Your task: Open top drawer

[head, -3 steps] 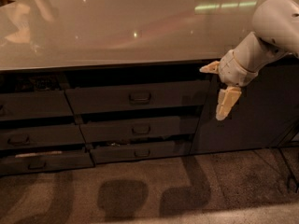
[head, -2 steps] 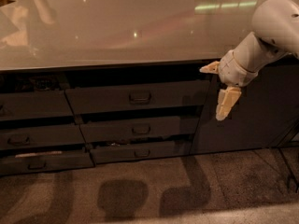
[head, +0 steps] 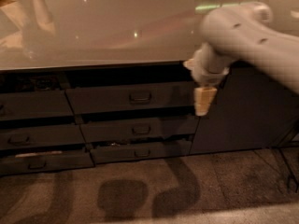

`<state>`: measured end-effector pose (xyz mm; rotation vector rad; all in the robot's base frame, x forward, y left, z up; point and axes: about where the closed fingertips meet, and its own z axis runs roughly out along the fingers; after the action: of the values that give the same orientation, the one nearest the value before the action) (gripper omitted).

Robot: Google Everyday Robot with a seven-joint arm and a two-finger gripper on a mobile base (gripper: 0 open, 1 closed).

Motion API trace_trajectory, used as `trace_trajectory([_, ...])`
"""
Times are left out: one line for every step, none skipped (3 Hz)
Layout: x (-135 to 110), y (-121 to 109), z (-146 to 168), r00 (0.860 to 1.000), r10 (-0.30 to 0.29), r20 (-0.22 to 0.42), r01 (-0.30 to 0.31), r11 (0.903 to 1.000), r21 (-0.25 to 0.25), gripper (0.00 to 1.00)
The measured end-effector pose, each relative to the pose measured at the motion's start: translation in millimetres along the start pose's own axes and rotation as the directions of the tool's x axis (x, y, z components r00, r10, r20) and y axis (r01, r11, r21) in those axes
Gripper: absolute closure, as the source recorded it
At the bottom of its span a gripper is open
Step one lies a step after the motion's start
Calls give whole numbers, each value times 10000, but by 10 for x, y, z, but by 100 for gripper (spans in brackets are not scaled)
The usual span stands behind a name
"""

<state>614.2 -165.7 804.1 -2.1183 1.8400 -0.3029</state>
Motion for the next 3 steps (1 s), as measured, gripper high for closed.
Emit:
trace_trajectory([-208,12,169,9976,-343,-603,340,9994,-71,0])
trace_trajectory([-208,12,169,9976,-344,-604,340,9994,-71,0])
trace_trajectory([-87,-85,265,9924,-278,-1195,274,9996,-57,0])
